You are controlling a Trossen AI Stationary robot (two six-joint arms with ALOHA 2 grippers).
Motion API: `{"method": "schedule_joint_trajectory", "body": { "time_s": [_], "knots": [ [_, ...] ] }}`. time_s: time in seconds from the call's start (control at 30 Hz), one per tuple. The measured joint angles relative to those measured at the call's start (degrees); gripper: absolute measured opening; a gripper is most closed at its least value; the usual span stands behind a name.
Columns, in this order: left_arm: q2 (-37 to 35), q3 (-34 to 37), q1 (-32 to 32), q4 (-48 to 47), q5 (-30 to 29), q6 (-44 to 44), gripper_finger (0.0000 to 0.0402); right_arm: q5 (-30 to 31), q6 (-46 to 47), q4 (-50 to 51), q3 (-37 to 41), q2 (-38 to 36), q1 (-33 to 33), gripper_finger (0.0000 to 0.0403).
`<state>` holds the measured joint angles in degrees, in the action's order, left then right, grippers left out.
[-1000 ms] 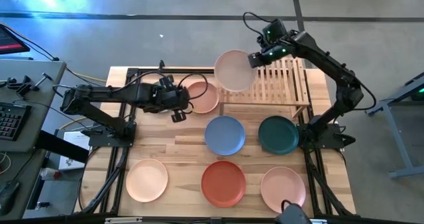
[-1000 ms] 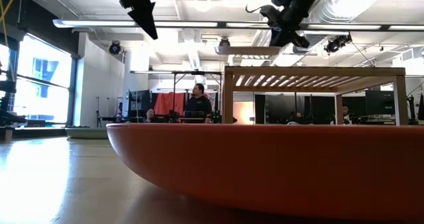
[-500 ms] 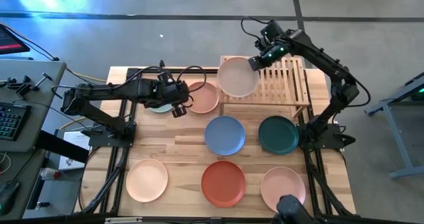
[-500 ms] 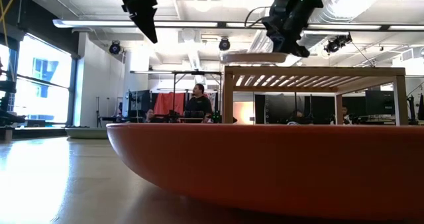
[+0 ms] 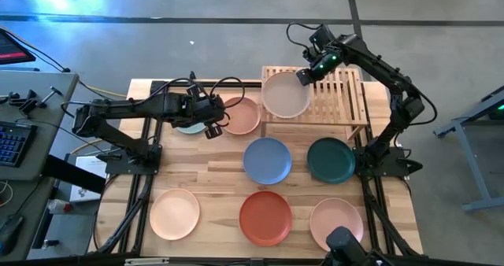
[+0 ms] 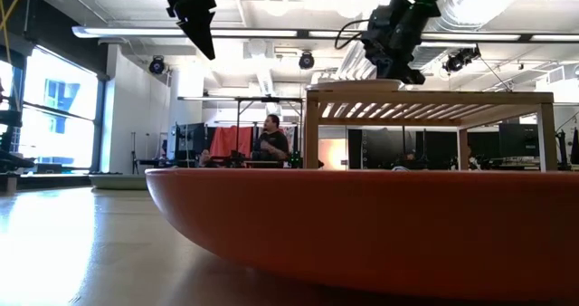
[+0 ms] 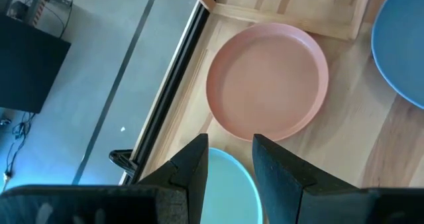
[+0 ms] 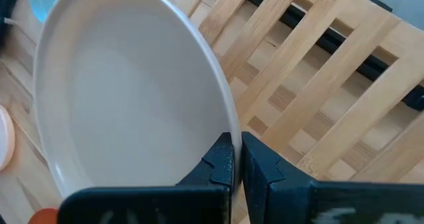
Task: Place and stack plates onto a shelf
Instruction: Put the white plate on the shelf
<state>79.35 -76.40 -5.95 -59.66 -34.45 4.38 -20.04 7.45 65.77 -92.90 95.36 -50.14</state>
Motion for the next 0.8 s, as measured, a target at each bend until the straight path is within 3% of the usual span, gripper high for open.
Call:
{"method": "schedule_joint_trajectory", "body": {
  "time_s": [0.67,0.8],
  "knots": [
    [0.02,0.0,-0.1,0.02,-0.03,-0.04,0.0108,5.05,-0.01,-0.43,0.0,0.01,1.06,0.0001],
    [0.02,0.0,-0.1,0.0,-0.03,-0.07,0.0108,5.07,-0.01,-0.45,0.0,0.01,1.06,0.0021]
  ]
}}
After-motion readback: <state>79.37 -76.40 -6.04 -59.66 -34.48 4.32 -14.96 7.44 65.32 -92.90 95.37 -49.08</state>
